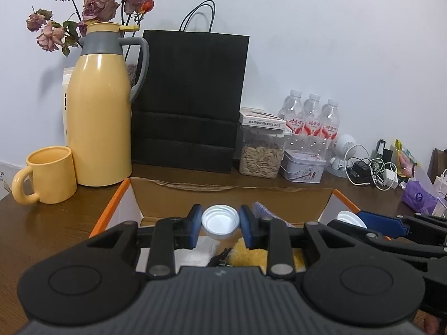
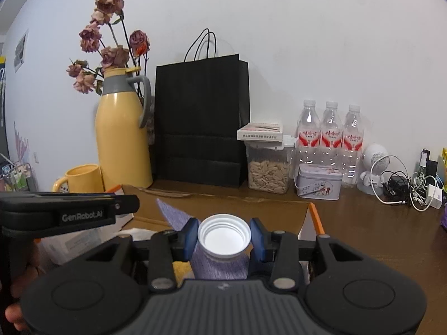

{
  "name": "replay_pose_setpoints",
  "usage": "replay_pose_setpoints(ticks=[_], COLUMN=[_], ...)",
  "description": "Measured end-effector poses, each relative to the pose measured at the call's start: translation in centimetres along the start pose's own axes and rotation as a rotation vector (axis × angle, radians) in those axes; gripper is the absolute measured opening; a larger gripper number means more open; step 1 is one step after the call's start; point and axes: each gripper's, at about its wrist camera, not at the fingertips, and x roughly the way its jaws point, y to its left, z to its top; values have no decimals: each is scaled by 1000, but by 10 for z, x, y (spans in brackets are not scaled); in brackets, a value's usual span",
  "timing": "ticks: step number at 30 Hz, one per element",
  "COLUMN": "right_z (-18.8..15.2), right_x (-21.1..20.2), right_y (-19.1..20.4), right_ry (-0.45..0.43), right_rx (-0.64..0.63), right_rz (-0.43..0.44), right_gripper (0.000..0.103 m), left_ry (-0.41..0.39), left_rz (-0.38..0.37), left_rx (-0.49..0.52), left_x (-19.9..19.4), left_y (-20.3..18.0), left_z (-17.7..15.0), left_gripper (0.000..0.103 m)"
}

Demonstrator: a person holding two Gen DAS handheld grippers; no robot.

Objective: Organize objects
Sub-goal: 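Carry both white caps into the box and open both grippers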

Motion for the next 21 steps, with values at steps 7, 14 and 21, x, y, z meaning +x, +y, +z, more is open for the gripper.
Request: replay_pose_setpoints(ticks=[7, 14, 21], right_z=[-4, -5, -6], right_x=[-6, -10, -12], right_y=[3, 2, 3], right_ry=[-2, -16, -15], right_rx=[-2, 2, 4], right_rz=[-14, -30, -31], right_gripper=[53, 103, 103], left_ry=[-56, -96, -91], left_rz=[29, 51, 54], left_rx=[-19, -55, -55], left_x=[-10, -17, -19], left_y=[2, 8, 7], left_z=[-2, 0, -1], left_gripper=[80, 103, 103])
